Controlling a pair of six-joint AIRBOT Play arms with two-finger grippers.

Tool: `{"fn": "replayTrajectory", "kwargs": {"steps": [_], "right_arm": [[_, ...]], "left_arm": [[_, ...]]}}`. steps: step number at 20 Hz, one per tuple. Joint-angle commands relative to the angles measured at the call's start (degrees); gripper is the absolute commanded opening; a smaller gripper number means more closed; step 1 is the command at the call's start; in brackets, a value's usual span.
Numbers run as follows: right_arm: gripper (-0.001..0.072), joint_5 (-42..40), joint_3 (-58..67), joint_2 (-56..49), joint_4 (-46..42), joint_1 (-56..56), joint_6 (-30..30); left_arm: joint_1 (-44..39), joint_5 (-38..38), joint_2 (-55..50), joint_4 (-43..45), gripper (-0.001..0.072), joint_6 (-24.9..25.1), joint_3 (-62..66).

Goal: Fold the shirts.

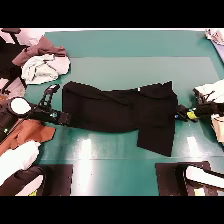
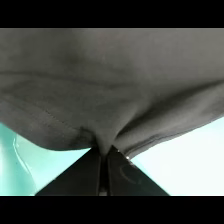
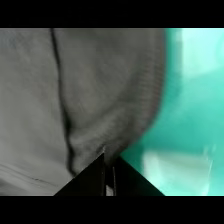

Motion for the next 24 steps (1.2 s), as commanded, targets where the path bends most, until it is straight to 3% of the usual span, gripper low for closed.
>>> {"fn": "replayTrajectory", "kwargs": {"steps": [1, 6, 14, 18, 21, 24], "right_arm": [[0.0013, 1.5, 5.4, 4.8, 0.9, 2.0, 0.1], [0.0012, 6.1, 15.6, 16.4, 0.6, 0.4, 2.3], [0.0012, 1.1, 42.6, 31.5, 1.3, 4.1, 1.8], [0.0012, 3.7, 59.2, 30.9, -0.1, 1.6, 1.6], [0.0012, 8.7, 63.8, 25.8, 0.2, 2.9, 4.3], [0.0012, 13.6, 72.2, 22.3, -0.2, 8.2, 4.4]], "left_arm": [[0.0, -0.9, 0.1, -0.5, 0.0031, -1.9, 1.8], [0.0, -2.6, 0.1, 2.9, 0.0031, -9.4, 13.7], [0.0, -15.4, 0.1, 4.1, 0.0031, -17.8, 49.0], [0.0, -21.8, 0.1, 6.0, 0.0030, -22.3, 71.5], [0.0, -25.5, 0.1, 14.4, 0.0030, -25.5, 74.3], [0.0, -28.0, 0.1, 3.8, 0.0030, -25.5, 74.4]]}}
